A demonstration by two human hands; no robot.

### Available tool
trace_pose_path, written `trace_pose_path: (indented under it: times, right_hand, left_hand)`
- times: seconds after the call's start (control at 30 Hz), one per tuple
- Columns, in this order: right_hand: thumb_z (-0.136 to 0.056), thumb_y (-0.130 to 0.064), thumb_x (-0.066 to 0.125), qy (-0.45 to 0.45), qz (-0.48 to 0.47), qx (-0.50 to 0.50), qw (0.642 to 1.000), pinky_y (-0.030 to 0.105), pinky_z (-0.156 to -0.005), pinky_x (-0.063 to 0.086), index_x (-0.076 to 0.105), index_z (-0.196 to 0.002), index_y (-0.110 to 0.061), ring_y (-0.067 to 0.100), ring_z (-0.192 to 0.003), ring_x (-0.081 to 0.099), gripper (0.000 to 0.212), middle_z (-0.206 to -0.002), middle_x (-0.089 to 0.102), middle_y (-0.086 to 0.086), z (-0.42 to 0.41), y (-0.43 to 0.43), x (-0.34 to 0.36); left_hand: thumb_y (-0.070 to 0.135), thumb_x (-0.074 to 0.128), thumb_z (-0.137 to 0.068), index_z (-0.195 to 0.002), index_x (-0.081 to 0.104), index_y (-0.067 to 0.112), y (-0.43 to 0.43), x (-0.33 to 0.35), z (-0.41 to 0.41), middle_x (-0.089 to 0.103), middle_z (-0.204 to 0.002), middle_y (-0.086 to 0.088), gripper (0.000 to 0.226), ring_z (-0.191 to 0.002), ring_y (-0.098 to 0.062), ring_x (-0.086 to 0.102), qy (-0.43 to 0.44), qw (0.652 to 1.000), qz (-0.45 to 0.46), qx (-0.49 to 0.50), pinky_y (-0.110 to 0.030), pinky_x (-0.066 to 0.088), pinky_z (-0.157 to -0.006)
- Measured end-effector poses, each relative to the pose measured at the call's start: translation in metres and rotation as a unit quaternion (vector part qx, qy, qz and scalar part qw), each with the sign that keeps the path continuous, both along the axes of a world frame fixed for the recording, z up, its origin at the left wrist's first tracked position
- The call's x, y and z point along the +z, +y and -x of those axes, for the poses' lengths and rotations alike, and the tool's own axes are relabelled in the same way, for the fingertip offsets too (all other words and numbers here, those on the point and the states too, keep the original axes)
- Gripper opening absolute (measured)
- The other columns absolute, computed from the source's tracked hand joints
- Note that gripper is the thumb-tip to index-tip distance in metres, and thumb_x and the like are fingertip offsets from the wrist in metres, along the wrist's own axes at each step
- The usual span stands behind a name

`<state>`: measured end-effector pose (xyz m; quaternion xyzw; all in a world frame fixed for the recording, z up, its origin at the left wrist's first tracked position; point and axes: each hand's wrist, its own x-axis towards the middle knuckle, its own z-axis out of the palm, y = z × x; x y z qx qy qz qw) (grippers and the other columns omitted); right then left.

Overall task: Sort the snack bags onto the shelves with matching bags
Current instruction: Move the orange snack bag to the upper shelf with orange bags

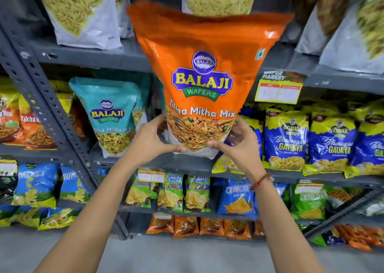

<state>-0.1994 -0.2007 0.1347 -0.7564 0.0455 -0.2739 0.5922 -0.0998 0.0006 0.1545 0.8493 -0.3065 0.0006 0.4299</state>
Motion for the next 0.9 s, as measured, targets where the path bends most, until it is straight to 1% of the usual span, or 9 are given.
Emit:
trace_pose_path:
  times: [0.17,0.23,0.33,0.43,0.53,0.67,0.77,0.83,0.9]
  right_hand:
    - [-0.063,-0.02,0.084,-0.106,0.019,-0.032,0.994,0.034,-0.083,0.056,0.052,-0.121,-0.021,0.016,-0.101,0.068,0.066,-0.104,0.072,0.0,0.021,-0.023,0.069]
    - [-0.062,-0.029,0.083,-0.143,0.023,-0.042,0.989,0.036,-0.084,0.055,0.051,-0.117,-0.03,0.014,-0.101,0.068,0.064,-0.103,0.072,-0.004,0.025,-0.036,0.093]
    - [-0.063,-0.038,0.083,-0.177,0.038,-0.058,0.982,0.036,-0.087,0.054,0.047,-0.124,-0.024,0.016,-0.104,0.066,0.072,-0.111,0.069,0.004,0.029,-0.06,0.122]
    - [-0.072,-0.019,0.078,-0.185,0.055,-0.07,0.979,0.025,-0.084,0.053,0.042,-0.128,-0.02,0.007,-0.101,0.065,0.066,-0.11,0.067,0.001,0.028,-0.091,0.143]
    - [-0.079,-0.012,0.071,-0.179,0.08,-0.086,0.977,0.027,-0.09,0.052,0.038,-0.131,-0.021,0.005,-0.103,0.064,0.063,-0.113,0.065,0.002,0.026,-0.122,0.16]
    - [-0.088,-0.006,0.06,-0.153,0.094,-0.101,0.978,0.019,-0.084,0.052,0.035,-0.129,-0.028,-0.006,-0.098,0.063,0.053,-0.115,0.062,-0.006,0.02,-0.162,0.17]
    - [-0.09,-0.005,0.057,-0.129,0.093,-0.11,0.981,0.011,-0.08,0.05,0.035,-0.122,-0.034,-0.013,-0.095,0.061,0.048,-0.114,0.058,-0.012,0.013,-0.181,0.17]
    - [-0.091,-0.005,0.056,-0.106,0.101,-0.112,0.983,0.009,-0.078,0.048,0.037,-0.123,-0.028,-0.015,-0.094,0.06,0.043,-0.113,0.057,-0.014,0.006,-0.19,0.169]
    - [-0.092,-0.01,0.057,-0.086,0.106,-0.111,0.984,0.014,-0.084,0.048,0.038,-0.131,-0.018,-0.002,-0.107,0.06,0.045,-0.12,0.059,-0.006,-0.001,-0.196,0.167]
  left_hand:
    - [0.065,0.081,-0.037,-0.114,0.056,0.03,-0.023,0.066,0.01,0.068,-0.113,0.006,0.089,-0.106,-0.015,0.061,-0.05,0.996,0.068,-0.034,-0.042,0.049,-0.095]
    - [0.059,0.084,-0.039,-0.109,0.057,0.033,-0.041,0.091,0.012,0.068,-0.106,0.013,0.079,-0.101,-0.007,0.062,-0.068,0.992,0.088,-0.052,-0.033,0.05,-0.093]
    - [0.047,0.087,-0.047,-0.113,0.056,0.03,-0.073,0.121,0.014,0.066,-0.106,0.016,0.075,-0.095,0.009,0.059,-0.103,0.986,0.103,-0.08,-0.013,0.046,-0.087]
    - [0.031,0.086,-0.056,-0.119,0.054,0.024,-0.109,0.143,0.011,0.058,-0.101,0.023,0.07,-0.084,0.023,0.049,-0.118,0.98,0.116,-0.112,0.006,0.035,-0.069]
    - [0.03,0.085,-0.059,-0.118,0.054,0.019,-0.147,0.158,0.009,0.059,-0.105,0.016,0.068,-0.088,0.004,0.055,-0.119,0.979,0.114,-0.124,0.001,0.039,-0.07]
    - [0.044,0.083,-0.057,-0.122,0.05,0.017,-0.192,0.166,0.002,0.063,-0.123,-0.003,0.078,-0.111,-0.02,0.057,-0.126,0.981,0.081,-0.12,-0.033,0.047,-0.089]
    - [0.043,0.082,-0.059,-0.123,0.049,0.012,-0.214,0.169,-0.001,0.059,-0.128,-0.008,0.079,-0.117,-0.026,0.054,-0.113,0.987,0.055,-0.103,-0.035,0.045,-0.091]
    - [0.039,0.082,-0.062,-0.124,0.048,0.011,-0.223,0.167,-0.003,0.056,-0.131,-0.009,0.077,-0.118,-0.027,0.052,-0.097,0.99,0.043,-0.089,-0.031,0.042,-0.089]
    - [0.037,0.08,-0.065,-0.127,0.047,0.011,-0.228,0.165,-0.006,0.054,-0.134,-0.009,0.075,-0.121,-0.026,0.05,-0.08,0.993,0.038,-0.08,-0.027,0.039,-0.088]
